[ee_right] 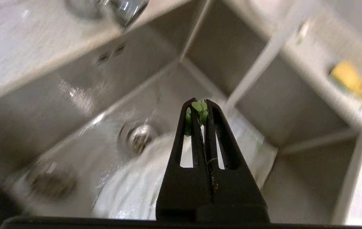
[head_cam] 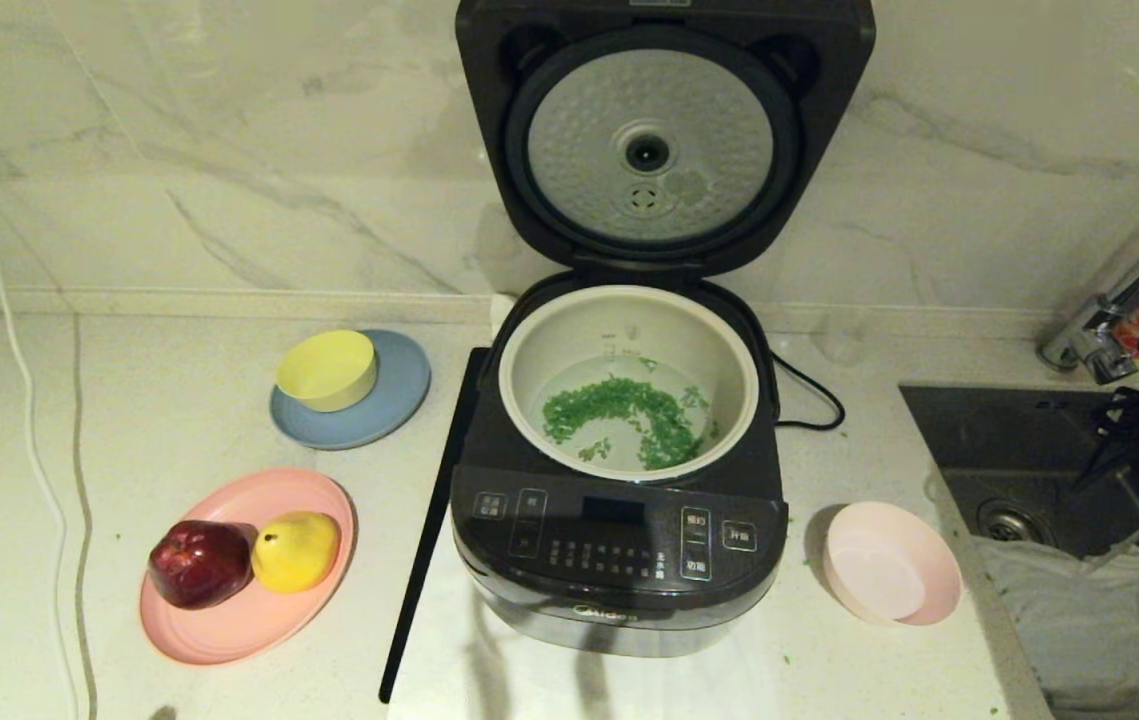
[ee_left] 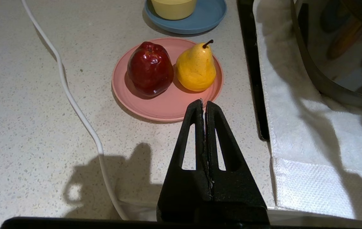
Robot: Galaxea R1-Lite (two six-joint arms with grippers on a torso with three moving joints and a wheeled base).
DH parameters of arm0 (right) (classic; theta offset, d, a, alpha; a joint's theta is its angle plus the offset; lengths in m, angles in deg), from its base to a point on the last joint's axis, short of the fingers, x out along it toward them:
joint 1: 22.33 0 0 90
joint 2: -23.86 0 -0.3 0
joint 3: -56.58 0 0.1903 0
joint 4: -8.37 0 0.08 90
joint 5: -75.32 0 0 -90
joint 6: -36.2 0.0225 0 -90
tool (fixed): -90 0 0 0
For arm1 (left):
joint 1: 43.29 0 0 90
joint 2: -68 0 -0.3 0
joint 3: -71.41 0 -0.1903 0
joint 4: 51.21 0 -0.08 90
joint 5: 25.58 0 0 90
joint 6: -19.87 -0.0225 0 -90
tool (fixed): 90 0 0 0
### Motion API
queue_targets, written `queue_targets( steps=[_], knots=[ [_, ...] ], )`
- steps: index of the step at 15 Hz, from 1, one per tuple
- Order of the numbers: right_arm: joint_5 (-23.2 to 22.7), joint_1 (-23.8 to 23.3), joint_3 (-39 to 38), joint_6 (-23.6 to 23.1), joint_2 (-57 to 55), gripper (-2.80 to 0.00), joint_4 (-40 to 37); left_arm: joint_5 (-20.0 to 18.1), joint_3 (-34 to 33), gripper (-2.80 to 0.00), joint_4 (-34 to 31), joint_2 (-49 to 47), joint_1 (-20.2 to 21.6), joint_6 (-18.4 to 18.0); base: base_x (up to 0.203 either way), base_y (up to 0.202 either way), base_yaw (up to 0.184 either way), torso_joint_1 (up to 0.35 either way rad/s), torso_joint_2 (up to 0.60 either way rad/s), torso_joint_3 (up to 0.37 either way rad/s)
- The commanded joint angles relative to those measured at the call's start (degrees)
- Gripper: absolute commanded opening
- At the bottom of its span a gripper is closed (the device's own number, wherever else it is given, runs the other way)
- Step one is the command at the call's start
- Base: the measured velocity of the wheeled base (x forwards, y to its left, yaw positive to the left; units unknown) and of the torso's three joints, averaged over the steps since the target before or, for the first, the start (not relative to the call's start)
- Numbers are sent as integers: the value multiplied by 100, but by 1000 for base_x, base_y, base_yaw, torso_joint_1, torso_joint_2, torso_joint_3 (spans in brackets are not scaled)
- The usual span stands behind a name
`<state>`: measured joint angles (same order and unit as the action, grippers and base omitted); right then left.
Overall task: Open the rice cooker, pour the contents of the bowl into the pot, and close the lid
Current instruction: Turn off the tap
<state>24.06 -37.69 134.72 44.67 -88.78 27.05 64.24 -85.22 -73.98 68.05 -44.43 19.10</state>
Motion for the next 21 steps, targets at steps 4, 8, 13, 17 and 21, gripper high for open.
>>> queue_targets(
  steps=[4,8,13,17,21],
  knots=[
    [127,-135,85,-807,-1128,-280,1944,1,-44,-280,2,4,0,-2,0,0,0,0,0,0],
    [295,-134,576,-1181,-1498,-280,2249,1,-44,-280,2,4,0,-2,0,0,0,0,0,0],
    [398,-134,1218,-1738,-2005,-280,2854,1,-44,-280,2,4,0,-2,0,0,0,0,0,0],
    [407,-150,1758,-1910,-2388,-280,2892,1,-44,-280,2,4,0,-2,0,0,0,0,0,0],
    [407,-178,2292,-2085,-2636,-280,2911,1,-44,-280,2,4,0,-2,0,0,0,0,0,0]
  ],
)
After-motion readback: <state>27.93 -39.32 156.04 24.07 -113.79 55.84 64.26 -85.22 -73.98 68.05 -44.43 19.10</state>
